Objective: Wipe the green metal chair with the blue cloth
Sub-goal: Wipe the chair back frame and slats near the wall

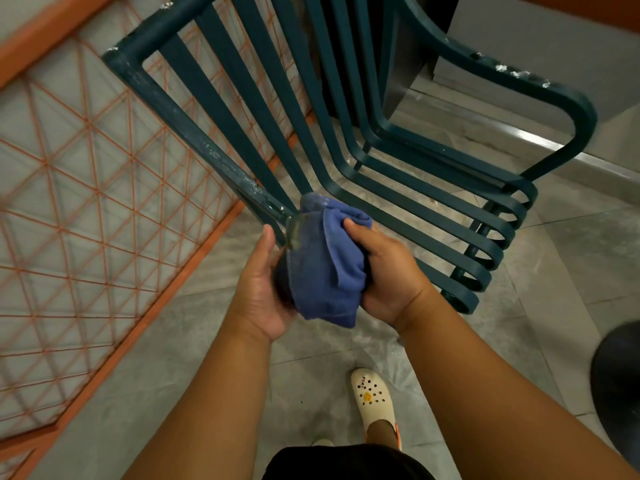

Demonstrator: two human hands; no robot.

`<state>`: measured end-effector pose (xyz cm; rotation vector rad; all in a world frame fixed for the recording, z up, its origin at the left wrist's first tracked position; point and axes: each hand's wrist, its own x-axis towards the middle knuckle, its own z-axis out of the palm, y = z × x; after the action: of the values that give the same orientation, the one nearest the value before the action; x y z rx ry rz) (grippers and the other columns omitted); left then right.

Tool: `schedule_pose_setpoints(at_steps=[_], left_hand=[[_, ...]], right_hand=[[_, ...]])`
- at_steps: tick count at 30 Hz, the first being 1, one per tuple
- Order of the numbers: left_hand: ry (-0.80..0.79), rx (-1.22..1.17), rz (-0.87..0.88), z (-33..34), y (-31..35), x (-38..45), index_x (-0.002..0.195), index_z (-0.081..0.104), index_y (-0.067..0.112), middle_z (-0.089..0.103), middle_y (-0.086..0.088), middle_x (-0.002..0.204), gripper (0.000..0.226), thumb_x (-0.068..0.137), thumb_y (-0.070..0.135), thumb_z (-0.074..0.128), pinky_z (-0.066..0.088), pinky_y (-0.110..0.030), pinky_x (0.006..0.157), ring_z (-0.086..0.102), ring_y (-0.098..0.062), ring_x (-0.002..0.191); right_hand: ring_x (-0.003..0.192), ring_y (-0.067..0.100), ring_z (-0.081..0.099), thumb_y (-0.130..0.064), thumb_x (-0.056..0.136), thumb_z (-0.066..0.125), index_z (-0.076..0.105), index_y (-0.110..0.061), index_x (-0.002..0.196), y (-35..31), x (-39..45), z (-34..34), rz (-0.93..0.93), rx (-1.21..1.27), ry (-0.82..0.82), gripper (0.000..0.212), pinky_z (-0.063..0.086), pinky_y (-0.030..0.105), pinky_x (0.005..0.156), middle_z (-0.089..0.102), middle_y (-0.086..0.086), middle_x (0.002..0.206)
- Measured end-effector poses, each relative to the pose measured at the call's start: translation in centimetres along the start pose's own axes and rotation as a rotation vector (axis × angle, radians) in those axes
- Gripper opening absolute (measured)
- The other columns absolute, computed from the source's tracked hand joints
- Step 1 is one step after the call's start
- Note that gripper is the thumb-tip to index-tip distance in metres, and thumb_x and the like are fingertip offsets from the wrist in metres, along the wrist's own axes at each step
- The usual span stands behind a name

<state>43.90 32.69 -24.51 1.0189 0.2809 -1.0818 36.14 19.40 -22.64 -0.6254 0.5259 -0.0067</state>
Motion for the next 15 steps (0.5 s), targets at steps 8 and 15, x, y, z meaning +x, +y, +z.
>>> schedule_pose_setpoints(at_steps=[8,15], left_hand=[[-0.113,0.344,-0.027,-1.6,0.6,-0.1,0.118,0.063,0.005,0.067,-0.017,0.116,0.036,0.085,0.019,0.066,0.055,-0.029,0.085,0.063,-0.027,0.109],[0.239,0.298,0.322,-3.2,1.0,0.3,0.111,0.065,0.017,0.073,0.001,0.101,0.029,0.082,0.016,0.067,0.057,-0.027,0.068,0.070,-0.013,0.092]], right_hand=[[0.107,0.022,0.065,-0.023,0.098,0.052,0.061,-0.020,0.114,1.0,0.8,-1.4,-0.014,-0.471,0.057,0.019,0.052,0.038,0.095,0.070,0.007,0.111],[0.117,0.024,0.053,-0.058,0.094,0.039,0.041,-0.031,0.136,1.9,1.4,-4.9,-0.189,-1.787,0.338,0.050,0.041,0.044,0.101,0.058,0.002,0.127]])
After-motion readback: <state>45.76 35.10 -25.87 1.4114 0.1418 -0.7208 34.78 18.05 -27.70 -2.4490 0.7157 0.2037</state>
